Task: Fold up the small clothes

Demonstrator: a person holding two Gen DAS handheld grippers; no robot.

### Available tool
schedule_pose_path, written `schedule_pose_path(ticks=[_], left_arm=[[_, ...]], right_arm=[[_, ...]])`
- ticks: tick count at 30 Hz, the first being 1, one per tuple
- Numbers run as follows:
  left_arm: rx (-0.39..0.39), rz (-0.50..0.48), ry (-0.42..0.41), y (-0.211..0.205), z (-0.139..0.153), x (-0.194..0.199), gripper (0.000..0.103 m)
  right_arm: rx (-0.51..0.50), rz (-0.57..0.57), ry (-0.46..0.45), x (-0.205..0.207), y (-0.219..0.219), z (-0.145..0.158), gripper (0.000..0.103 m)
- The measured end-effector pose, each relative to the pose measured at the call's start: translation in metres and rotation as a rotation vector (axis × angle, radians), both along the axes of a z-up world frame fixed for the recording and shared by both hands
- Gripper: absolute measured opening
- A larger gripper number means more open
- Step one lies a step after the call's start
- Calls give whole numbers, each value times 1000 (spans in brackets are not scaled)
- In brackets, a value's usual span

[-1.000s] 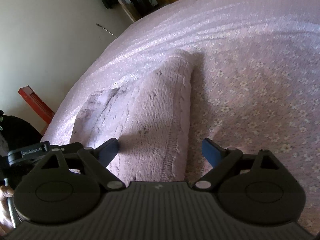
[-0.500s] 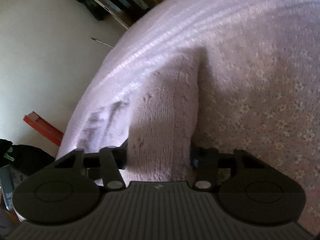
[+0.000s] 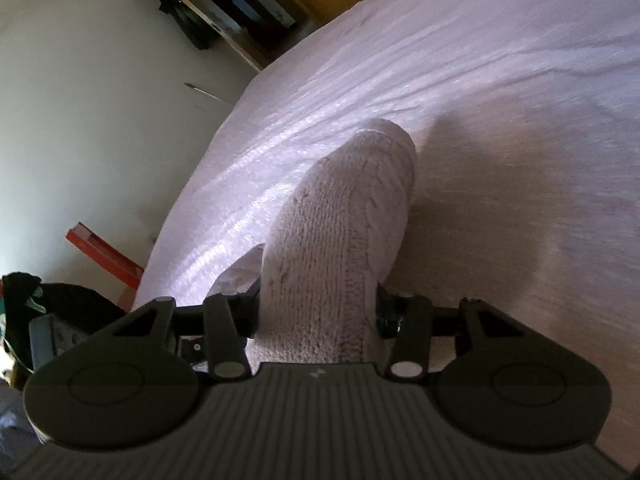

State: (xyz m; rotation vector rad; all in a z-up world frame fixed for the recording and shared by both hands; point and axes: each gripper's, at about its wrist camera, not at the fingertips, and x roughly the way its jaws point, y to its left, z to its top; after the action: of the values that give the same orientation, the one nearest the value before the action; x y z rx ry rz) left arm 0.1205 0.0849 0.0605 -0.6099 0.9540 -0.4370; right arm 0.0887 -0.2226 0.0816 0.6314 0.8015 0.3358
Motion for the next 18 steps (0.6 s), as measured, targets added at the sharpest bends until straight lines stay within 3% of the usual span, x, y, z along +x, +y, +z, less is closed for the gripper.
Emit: schedule_pose_path(ticks=[5,12,15,18], left_arm=[[81,-67,-30,-38,-2,-43,32],[363,-90,-97,-56,-24,-85,34],[364,-79,-109,-54,-27,-91,34],[377,-64,-122,-55,-21,-98,36]], right_arm=[[-19,-49,22,-47,-34,-4,53],[-3,-100,122,-77,-52,-72,57],[30,-126,118,-82,-57,-96,62],[22,-142,94,-90,-58,-90,69]])
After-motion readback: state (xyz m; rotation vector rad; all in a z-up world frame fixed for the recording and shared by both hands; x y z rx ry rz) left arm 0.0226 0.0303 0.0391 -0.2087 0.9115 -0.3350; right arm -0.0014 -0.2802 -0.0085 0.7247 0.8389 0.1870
